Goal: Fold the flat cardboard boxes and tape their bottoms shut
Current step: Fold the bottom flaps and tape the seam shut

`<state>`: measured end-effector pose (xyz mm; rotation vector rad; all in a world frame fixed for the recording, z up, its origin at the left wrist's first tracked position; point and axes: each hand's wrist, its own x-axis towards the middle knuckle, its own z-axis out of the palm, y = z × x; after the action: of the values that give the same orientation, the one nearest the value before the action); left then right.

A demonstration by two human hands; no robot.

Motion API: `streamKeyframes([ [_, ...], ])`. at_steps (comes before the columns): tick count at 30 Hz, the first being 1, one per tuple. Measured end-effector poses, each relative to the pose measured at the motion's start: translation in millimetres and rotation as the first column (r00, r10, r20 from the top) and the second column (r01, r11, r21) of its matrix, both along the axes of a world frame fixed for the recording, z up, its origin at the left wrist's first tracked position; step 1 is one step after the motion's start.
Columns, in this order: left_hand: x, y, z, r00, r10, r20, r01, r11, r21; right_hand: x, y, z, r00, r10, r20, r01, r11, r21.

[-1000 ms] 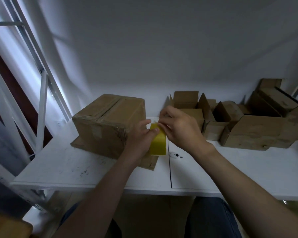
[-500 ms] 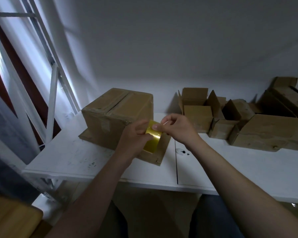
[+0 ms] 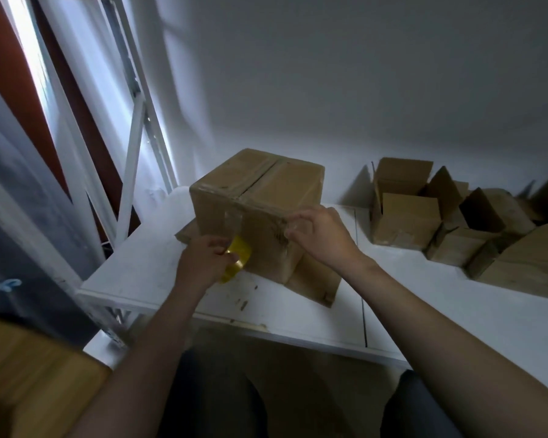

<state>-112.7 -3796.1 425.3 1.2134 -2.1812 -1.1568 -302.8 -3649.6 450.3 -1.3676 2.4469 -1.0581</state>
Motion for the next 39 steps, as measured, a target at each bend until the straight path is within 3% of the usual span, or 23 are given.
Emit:
streamKeyframes([
  [3, 8.8, -34.4, -24.3, 0.995, 0.056, 0.084, -0.053, 0.998, -0.042, 8.0, -26.7, -1.3, 0.988, 0.033, -0.148, -0.028, 0.999, 0.039],
  [6, 12.0, -54.4, -46.6, 0.959, 0.148, 0.24, -0.1, 0.975, -0.198, 14.9, -55.8, -7.9, 0.962, 0.024, -0.271, -0.002, 0.996, 0.084],
  [11, 20.6, -73.6, -92.4, 0.935, 0.148, 0.322, -0.041, 0.948, -0.315, 16.4, -82.6, -29.5, 0.907, -0.085, -0.412, 0.109, 0.993, 0.035],
  [13, 19.5, -79.7, -104.6, 0.929, 0.15, 0.339, -0.032, 0.944, -0.328, 13.3, -82.2, -35.2, 0.88, -0.117, -0.46, 0.12, 0.993, -0.022],
  [17, 13.8, -99.2, -115.5, 0.948, 0.018, 0.318, 0.012, 0.996, -0.092, -2.0, -69.8, -36.8, 0.88, -0.112, -0.461, 0.084, 0.993, -0.08],
  [19, 1.0, -100.3, -94.9, 0.937, 0.065, 0.342, -0.022, 0.992, -0.128, -17.4, -55.4, -36.5, 0.889, -0.108, -0.444, 0.074, 0.993, -0.093],
  [20, -6.9, -97.8, -80.3, 0.952, 0.165, 0.256, -0.109, 0.97, -0.219, -25.9, -46.5, -36.3, 0.895, -0.105, -0.433, 0.069, 0.993, -0.097],
  [22, -21.8, -82.9, -45.7, 0.964, 0.248, -0.096, -0.265, 0.917, -0.299, -40.2, -28.8, -34.9, 0.903, -0.104, -0.416, 0.069, 0.993, -0.098],
  [23, -31.0, -74.1, -28.0, 0.941, 0.211, -0.263, -0.293, 0.9, -0.323, -44.9, -22.2, -32.8, 0.906, -0.113, -0.408, 0.084, 0.992, -0.089],
  [24, -41.9, -68.1, -17.9, 0.938, 0.121, -0.324, -0.251, 0.883, -0.398, -47.8, -17.5, -30.2, 0.902, -0.124, -0.413, 0.103, 0.992, -0.073],
  [27, -80.4, -39.8, 10.8, 0.969, -0.223, -0.103, 0.102, 0.747, -0.657, -50.8, -16.4, -20.0, 0.853, -0.117, -0.509, 0.125, 0.992, -0.017],
  [29, -104.9, -26.3, 19.7, 0.936, -0.334, 0.108, 0.312, 0.653, -0.69, -47.1, -25.2, -12.7, 0.832, -0.062, -0.552, 0.095, 0.995, 0.032],
  [31, -122.5, -26.6, 14.8, 0.9, -0.364, 0.24, 0.428, 0.631, -0.647, -41.6, -38.8, -10.0, 0.837, -0.011, -0.547, 0.08, 0.992, 0.102],
  [34, -132.2, -42.8, 2.9, 0.896, -0.347, 0.277, 0.442, 0.637, -0.631, -39.3, -54.2, -16.2, 0.832, -0.019, -0.554, 0.163, 0.964, 0.212],
  [37, -129.2, -59.8, -7.0, 0.942, -0.183, 0.28, 0.33, 0.646, -0.689, -48.2, -50.3, -20.6, 0.844, -0.098, -0.528, 0.259, 0.936, 0.241],
  [39, -123.9, -67.1, -10.4, 0.977, -0.136, 0.161, 0.208, 0.742, -0.637, -54.6, -43.2, -21.8, 0.866, -0.177, -0.467, 0.301, 0.931, 0.207],
])
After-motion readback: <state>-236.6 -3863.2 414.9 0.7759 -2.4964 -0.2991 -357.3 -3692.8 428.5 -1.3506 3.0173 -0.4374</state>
